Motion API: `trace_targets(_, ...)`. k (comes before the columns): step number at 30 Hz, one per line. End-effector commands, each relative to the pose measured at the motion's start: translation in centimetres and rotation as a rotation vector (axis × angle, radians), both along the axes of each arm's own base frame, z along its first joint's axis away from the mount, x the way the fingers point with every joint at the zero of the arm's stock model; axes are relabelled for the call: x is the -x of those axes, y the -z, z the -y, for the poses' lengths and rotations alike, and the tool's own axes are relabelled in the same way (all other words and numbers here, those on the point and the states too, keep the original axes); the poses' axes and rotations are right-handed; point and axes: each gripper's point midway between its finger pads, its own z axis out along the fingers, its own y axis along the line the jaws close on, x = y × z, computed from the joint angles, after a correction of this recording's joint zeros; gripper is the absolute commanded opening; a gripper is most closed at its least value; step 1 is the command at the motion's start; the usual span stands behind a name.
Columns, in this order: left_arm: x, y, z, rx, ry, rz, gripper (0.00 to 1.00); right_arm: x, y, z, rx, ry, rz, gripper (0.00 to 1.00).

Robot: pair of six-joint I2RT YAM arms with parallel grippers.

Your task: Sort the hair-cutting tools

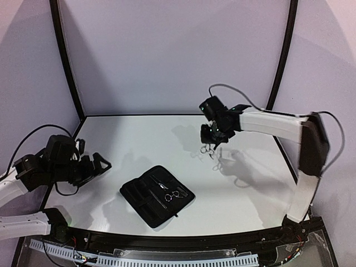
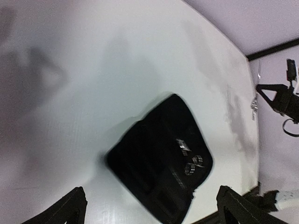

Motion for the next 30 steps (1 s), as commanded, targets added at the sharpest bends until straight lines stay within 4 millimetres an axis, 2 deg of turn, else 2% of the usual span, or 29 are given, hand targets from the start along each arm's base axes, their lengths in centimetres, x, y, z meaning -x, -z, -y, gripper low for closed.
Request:
trace_targets(1, -0.7, -4.6, 6.5, 0.221, 0.261, 0.134, 0.99, 5.0, -6.6, -9.4, -0.116, -0.442, 0.225, 0.0)
trace_targets(3, -0.5, -5.9, 8.3, 0.275, 0.343, 0.137, 0.99, 8.8, -7.6, -12.7, -0.07, -0.673, 0.308, 0.0)
trace_targets(6, -0.6, -7.6, 9.4, 0.306, 0.397, 0.152, 0.99, 12.5, -8.0, -15.0, 0.0, -0.857, 0.387, 0.0)
trace_targets(12, 0.4, -9.3, 10.2, 0.394, 0.456, 0.187, 0.99, 16.1, -8.8, -17.0, -0.082, -0.931, 0.364, 0.0)
trace_targets(15, 0.7, -8.6, 10.2, 0.418, 0.452, 0.172, 0.99, 18.3, -9.4, -18.2, -0.068, -1.037, 0.411, 0.0)
trace_targets(16, 0.8, -8.3, 10.2, 0.424, 0.452, 0.164, 0.99, 18.8, -9.4, -18.5, -0.044, -1.061, 0.424, 0.0)
trace_targets(20, 1.2, -8.8, 10.9, 0.491, 0.48, 0.165, 0.99, 18.3, -7.5, -18.4, 0.08, -1.062, 0.37, 0.0)
trace_targets(23, 1.1, -8.8, 11.1, 0.494, 0.474, 0.163, 0.97, 19.1, -7.9, -19.2, 0.052, -1.087, 0.383, 0.0)
trace_targets(26, 0.6, -7.8, 11.1, 0.458, 0.451, 0.14, 0.9, 20.0, -8.8, -19.9, 0.003, -1.117, 0.398, 0.0)
trace_targets(30, 0.3, -7.4, 11.8, 0.466, 0.467, 0.126, 0.74, 20.9, -9.0, -20.1, -0.005, -1.149, 0.398, 0.0)
